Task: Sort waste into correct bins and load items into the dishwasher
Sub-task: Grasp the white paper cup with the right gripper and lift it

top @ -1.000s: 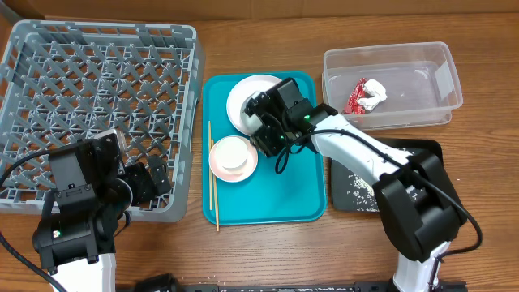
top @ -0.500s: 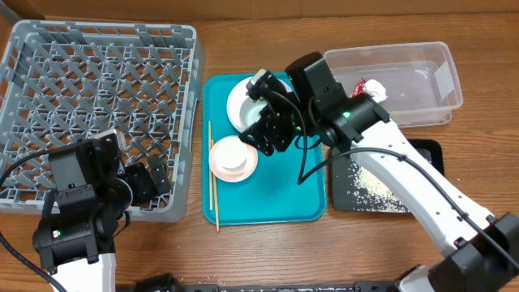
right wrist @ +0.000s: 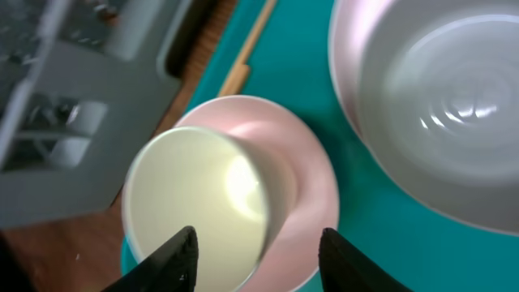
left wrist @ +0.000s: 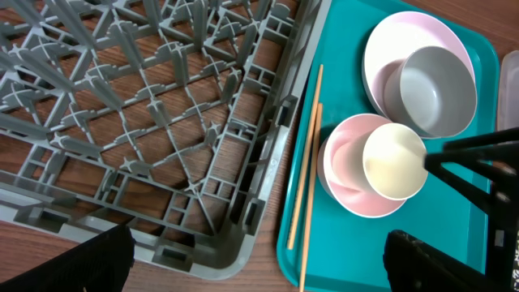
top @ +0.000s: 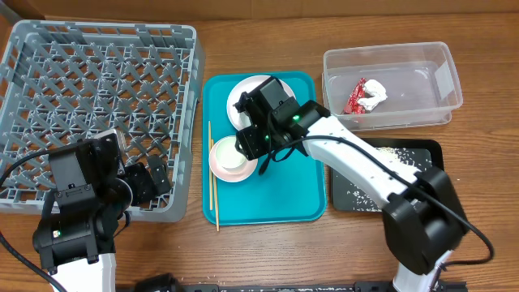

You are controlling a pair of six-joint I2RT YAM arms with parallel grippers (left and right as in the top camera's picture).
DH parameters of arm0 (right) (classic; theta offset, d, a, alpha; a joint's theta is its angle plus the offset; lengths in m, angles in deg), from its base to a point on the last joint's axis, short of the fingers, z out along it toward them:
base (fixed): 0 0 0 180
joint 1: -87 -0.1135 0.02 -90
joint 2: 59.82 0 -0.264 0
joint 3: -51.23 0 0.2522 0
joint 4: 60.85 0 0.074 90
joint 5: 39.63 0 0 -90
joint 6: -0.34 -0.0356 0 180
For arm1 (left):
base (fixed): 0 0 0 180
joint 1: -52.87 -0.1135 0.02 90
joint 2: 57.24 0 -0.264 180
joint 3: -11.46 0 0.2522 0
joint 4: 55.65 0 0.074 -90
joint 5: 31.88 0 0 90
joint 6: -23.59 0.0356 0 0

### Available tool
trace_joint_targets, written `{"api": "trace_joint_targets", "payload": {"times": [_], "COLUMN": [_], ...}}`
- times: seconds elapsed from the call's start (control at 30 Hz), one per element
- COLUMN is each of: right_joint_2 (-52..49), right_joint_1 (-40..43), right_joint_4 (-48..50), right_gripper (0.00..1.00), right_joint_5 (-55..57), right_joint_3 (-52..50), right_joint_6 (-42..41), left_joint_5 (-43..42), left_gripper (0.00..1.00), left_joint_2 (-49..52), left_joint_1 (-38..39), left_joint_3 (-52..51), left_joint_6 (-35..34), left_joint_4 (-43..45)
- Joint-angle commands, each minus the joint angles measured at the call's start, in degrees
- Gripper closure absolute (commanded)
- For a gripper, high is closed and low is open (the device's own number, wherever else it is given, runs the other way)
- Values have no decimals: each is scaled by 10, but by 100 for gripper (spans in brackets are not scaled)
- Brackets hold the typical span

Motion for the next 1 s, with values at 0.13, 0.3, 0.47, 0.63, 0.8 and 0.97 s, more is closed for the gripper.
{"api": "trace_joint_targets", "payload": {"times": [0.13, 0.3, 0.47, 0.63, 0.8, 0.97], "right_joint_2": [-37, -36, 6, 84, 138, 139], "right_joint_1": [1, 1, 27, 95, 196, 256], "right_joint_4": [5, -10, -55, -92, -109, -167], "right_gripper": [69, 94, 96, 96, 96, 96], "right_joint_5": [7, -4, -3, -27, -197, -362], "right_joint_3": [-2, -1, 17, 34, 33, 31], "right_joint_6": [-52, -54, -54, -54, -46, 24], "left_joint_5": [-7, -7, -21, -85, -207, -264], "left_gripper": [0, 0, 0, 0, 0, 0], "left_joint_2": [1, 1, 1, 4, 29, 81], "left_joint_1": [-3, -3, -3, -3, 9, 65], "left_joint_3": [13, 13, 13, 13, 13, 13], "left_joint_6": [7, 7, 7, 20, 59, 59], "left_joint_4": [0, 0, 0, 8, 27, 65]}}
